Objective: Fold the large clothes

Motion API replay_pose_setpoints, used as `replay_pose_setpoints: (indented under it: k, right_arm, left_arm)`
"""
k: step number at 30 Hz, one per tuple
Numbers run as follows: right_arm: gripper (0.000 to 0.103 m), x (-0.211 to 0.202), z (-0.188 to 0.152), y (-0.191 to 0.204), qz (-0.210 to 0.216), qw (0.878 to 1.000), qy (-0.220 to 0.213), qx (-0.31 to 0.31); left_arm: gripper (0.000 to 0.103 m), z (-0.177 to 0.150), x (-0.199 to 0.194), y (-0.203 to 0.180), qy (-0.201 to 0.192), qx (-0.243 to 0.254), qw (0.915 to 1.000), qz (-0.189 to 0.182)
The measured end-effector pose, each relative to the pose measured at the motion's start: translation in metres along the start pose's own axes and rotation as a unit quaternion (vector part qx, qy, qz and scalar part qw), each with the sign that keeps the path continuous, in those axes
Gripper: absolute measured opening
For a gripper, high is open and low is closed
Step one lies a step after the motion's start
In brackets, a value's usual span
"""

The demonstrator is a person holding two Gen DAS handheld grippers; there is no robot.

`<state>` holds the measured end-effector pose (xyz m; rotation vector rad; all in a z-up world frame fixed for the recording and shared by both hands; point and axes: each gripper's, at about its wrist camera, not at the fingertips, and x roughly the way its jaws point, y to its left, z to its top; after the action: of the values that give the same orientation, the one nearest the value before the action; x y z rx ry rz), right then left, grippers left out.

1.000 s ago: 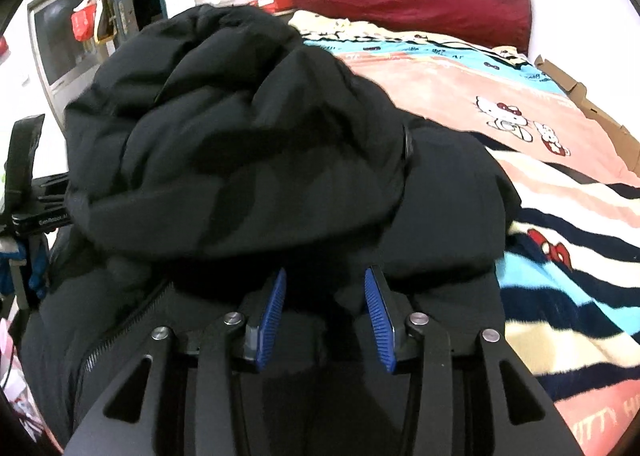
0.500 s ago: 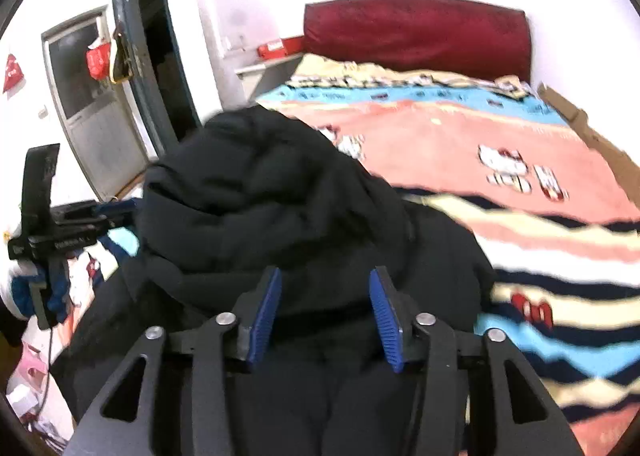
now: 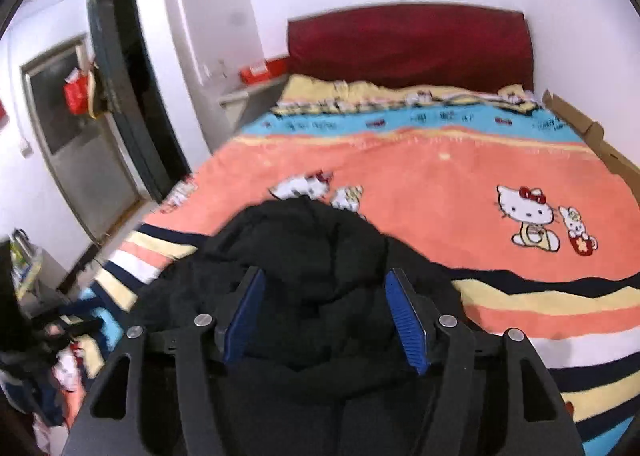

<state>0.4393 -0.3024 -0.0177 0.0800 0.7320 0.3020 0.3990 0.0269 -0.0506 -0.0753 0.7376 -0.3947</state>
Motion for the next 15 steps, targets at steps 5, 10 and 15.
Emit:
replay_pose_setpoints:
  k: [5, 10, 15]
  right_arm:
    - [0.062, 0.082, -0.023, -0.013, -0.014, 0.996, 0.083, -0.012]
    - [0.047, 0.123, -0.045, -0.025, 0.005, 0.994, 0.107, -0.004]
    - [0.008, 0.139, -0.052, -0.028, 0.019, 0.992, 0.122, -0.007]
  left_arm:
    - [0.038, 0.035, 0.076, 0.0, 0.012, -0.01, 0.9999, -0.005]
    - [0.038, 0.035, 0.132, -0.005, 0.034, 0.004, 0.9994, 0.0]
    - [0.038, 0.021, 0.174, -0.005, 0.079, 0.006, 0.9969, -0.003]
